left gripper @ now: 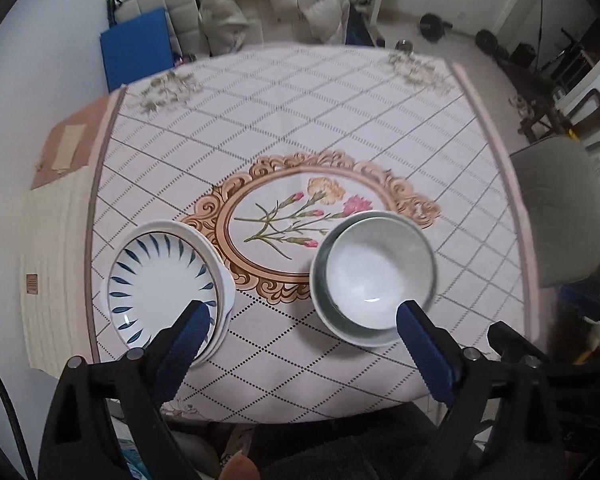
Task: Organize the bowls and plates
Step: 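Open both grippers and lift away from the bowl stack, then close both grippers on the rim of the nested bowl stack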
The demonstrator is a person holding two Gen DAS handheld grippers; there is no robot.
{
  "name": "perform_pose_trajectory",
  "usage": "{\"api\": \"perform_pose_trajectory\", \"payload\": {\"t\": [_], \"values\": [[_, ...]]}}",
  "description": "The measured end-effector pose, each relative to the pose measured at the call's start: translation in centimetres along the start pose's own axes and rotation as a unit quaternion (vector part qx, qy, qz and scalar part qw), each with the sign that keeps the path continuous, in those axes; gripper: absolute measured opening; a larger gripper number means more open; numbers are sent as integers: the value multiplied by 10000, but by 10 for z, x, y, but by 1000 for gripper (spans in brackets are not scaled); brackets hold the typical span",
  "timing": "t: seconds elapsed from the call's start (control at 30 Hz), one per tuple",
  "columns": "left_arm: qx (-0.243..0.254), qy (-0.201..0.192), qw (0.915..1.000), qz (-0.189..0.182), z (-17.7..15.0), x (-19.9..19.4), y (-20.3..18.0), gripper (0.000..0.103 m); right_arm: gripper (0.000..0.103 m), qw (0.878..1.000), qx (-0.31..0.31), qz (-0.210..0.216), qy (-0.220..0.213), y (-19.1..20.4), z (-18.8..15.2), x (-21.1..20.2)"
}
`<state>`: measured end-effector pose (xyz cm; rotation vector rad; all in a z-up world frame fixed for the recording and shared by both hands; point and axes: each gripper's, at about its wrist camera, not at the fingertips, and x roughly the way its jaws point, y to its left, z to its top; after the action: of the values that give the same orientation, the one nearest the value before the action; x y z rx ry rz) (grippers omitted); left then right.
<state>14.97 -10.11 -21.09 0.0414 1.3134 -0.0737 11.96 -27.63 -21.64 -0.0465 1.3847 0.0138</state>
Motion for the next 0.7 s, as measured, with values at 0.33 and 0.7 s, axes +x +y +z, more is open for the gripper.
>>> {"api": "perform_pose_trajectory", "payload": {"t": [0.33, 0.7], "values": [[-32, -602, 9982, -33, -14, -71, -8, 96, 103, 9953, 91, -345, -904, -2, -22, -92], [3, -496, 9984, -256, -7, -71, -9, 96, 103, 9942, 390, 329, -949, -18, -17, -101]]}}
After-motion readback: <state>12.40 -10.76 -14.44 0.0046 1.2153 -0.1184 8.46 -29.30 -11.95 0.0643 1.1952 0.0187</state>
